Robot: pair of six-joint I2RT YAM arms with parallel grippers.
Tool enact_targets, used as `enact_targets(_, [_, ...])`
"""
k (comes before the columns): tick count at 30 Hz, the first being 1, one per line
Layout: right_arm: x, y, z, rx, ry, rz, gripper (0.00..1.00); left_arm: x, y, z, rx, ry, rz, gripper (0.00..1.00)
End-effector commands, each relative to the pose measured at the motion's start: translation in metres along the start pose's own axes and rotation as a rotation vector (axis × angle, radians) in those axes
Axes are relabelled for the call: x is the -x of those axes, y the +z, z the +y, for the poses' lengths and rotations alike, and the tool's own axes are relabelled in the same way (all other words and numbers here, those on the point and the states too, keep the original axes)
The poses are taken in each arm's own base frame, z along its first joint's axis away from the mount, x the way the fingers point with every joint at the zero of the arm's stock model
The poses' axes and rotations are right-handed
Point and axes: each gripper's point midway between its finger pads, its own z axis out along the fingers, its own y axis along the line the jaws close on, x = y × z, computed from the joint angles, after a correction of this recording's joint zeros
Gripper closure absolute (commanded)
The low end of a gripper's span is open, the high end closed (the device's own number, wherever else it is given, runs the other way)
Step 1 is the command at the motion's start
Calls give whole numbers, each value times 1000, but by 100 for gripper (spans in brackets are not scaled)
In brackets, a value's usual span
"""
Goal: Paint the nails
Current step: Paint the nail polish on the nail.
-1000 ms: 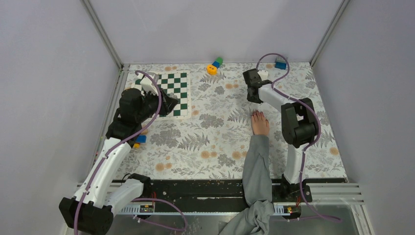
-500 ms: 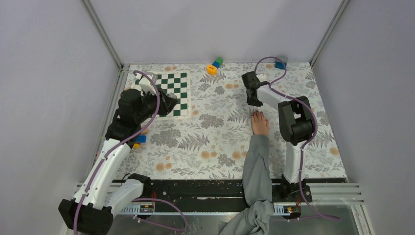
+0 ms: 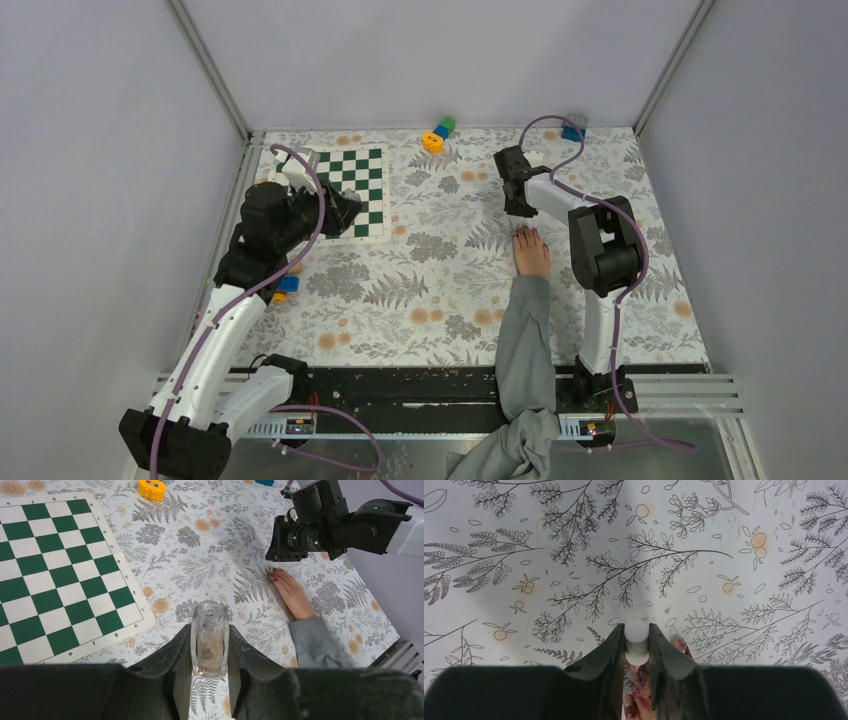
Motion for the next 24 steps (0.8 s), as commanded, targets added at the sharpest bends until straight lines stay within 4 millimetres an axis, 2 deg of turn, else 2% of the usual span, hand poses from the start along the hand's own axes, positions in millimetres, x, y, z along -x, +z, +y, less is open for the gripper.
enact_targets(1, [18, -11, 4, 6, 8, -58, 100, 26, -6, -5, -3, 18, -97, 100])
enact_targets(7, [50, -33, 8, 66, 32, -149, 100, 30, -8, -7, -5, 21, -105, 100])
enact_targets(10, [57, -38, 13, 89, 27, -149, 100, 34, -9, -9, -10, 17, -120, 100])
enact_targets(14, [51, -36, 15, 95, 32, -114, 100, 38, -12, -10, -6, 11, -135, 100])
enact_targets(20, [32, -17, 17, 142, 50, -10, 100, 43, -18, -12, 1, 8, -153, 100])
enact_targets(24, [28, -13, 15, 144, 30, -5, 100, 45, -21, -13, 5, -4, -163, 100])
